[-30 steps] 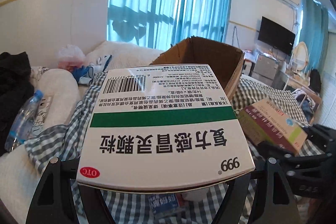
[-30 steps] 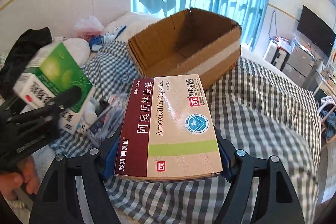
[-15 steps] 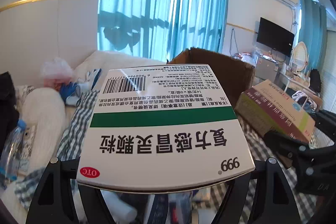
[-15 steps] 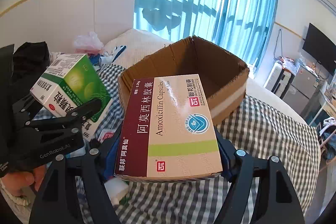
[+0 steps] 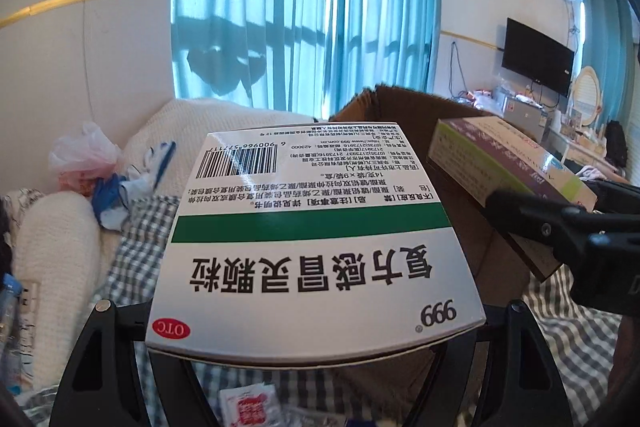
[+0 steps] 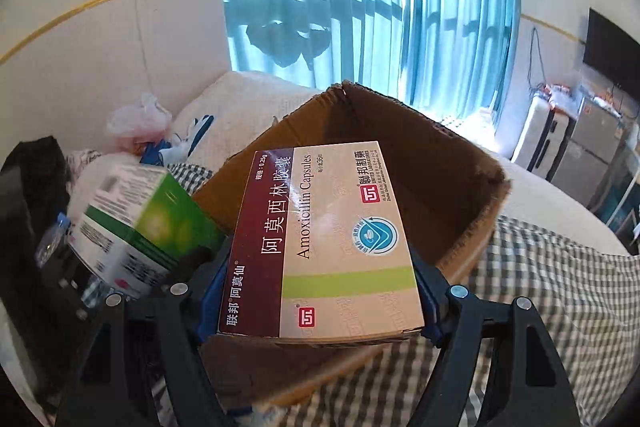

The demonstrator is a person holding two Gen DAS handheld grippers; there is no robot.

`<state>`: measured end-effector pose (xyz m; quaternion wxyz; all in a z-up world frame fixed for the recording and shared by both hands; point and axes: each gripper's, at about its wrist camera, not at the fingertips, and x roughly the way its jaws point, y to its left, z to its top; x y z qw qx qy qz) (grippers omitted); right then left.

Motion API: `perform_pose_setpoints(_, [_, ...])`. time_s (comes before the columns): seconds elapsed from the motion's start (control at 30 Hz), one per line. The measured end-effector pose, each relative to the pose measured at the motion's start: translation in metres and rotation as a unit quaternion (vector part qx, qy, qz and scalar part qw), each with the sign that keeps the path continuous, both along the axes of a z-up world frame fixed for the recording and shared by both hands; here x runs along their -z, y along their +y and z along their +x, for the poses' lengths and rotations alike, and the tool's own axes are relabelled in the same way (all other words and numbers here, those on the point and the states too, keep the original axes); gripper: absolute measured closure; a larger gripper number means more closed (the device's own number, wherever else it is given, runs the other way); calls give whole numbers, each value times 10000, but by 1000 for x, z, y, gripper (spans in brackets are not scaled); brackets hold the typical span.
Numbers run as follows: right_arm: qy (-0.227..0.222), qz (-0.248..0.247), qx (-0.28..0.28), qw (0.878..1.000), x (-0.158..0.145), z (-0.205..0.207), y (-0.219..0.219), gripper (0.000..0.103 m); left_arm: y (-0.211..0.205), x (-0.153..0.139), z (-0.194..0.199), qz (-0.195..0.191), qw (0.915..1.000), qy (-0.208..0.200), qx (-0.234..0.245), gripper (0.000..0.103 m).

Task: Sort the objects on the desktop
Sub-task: 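Carry both medicine boxes over the cardboard box and open both tools to drop them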

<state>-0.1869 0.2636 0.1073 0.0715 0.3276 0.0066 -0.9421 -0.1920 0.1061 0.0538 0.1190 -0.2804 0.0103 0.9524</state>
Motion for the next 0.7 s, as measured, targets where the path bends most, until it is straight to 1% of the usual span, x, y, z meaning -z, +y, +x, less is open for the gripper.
perform_pose_setpoints(0.07, [-10,-91,-23,10000,4,-9,2,29,2,6,-11,53,10000,-75,-9,24])
perform_pose_setpoints(0.17, [-77,-211,-22,9997,10,-19,5,29,8,15,-20,23,9999,-171,-7,24])
perform_pose_setpoints(0.27, [-77,-245,-49,9997,14,-22,6,28,15,16,-22,-23,9999,-142,54,24])
perform_pose_setpoints(0.3, [-53,-256,-21,9997,15,-22,8,26,16,16,-24,-43,9999,-129,66,23])
perform_pose_setpoints(0.33, [-33,-253,4,9997,14,-21,9,14,17,15,-25,-82,9998,-143,61,21])
perform_pose_setpoints(0.37, [28,-224,79,9997,12,-19,11,8,19,15,-26,-127,9998,-175,51,20])
perform_pose_setpoints(0.4, [109,-211,159,9996,8,-18,12,6,20,16,-27,-167,9996,-215,35,12])
perform_pose_setpoints(0.43, [191,-228,232,9993,3,-15,15,6,21,16,-27,-197,9995,-258,4,6])
perform_pose_setpoints(0.57, [319,-459,222,9982,-15,-4,18,6,18,13,-19,-190,9993,-325,-44,5])
perform_pose_setpoints(0.7, [516,-356,182,9979,-33,17,9,6,8,-3,-2,-122,9994,-293,-119,5])
